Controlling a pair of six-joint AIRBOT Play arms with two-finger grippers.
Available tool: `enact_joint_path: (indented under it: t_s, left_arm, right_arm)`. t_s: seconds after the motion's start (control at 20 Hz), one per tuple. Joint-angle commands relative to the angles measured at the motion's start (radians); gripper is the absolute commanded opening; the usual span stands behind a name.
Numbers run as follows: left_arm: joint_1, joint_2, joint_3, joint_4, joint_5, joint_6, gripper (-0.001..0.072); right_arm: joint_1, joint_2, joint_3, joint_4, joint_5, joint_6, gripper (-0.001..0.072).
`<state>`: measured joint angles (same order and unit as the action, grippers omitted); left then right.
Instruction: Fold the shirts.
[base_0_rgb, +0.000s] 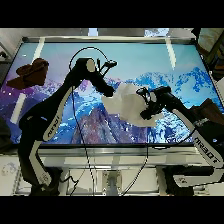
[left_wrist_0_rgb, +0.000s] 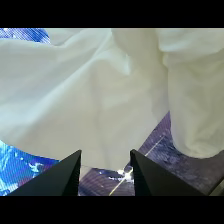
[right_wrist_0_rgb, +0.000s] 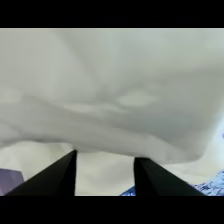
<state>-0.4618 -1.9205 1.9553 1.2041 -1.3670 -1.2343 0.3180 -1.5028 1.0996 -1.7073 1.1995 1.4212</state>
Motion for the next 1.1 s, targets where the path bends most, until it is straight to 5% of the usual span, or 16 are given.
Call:
enact_joint_path:
  t_s: [0.0, 0.2, 0.4, 0.65, 0.95, 1.05]
  left_arm:
    - [0.001, -0.002, 0.0, 0.0, 0.003, 0.0, 0.0367]
    - [0.001, -0.006, 0.0, 0.0, 0.004, 0.0, 0.0367]
    - [0.001, -0.012, 0.0, 0.001, 0.003, 0.0, 0.0367]
    - [0.001, -0.014, 0.0, 0.001, 0.004, 0.0, 0.0367]
    - [0.001, -0.018, 0.0, 0.001, 0.008, 0.0, 0.0366]
    - [0.001, -0.023, 0.0, 0.001, 0.007, 0.0, 0.0366]
  right_arm:
    - [0.001, -0.001, 0.0, 0.043, -0.059, 0.003, 0.0359]
    - [-0.003, 0.002, 0.003, 0.157, -0.154, -0.032, 0.0364]
    - [-0.063, 0.066, 0.003, 0.14, -0.246, 0.043, 0.0364]
    - [-0.26, 0.184, 0.003, 0.222, -0.097, 0.005, 0.0381]
    - [-0.499, 0.191, -0.086, 0.654, 0.251, -0.142, 0.0385]
    - [-0.515, 0.191, -0.146, 0.653, 0.291, -0.135, 0.0491]
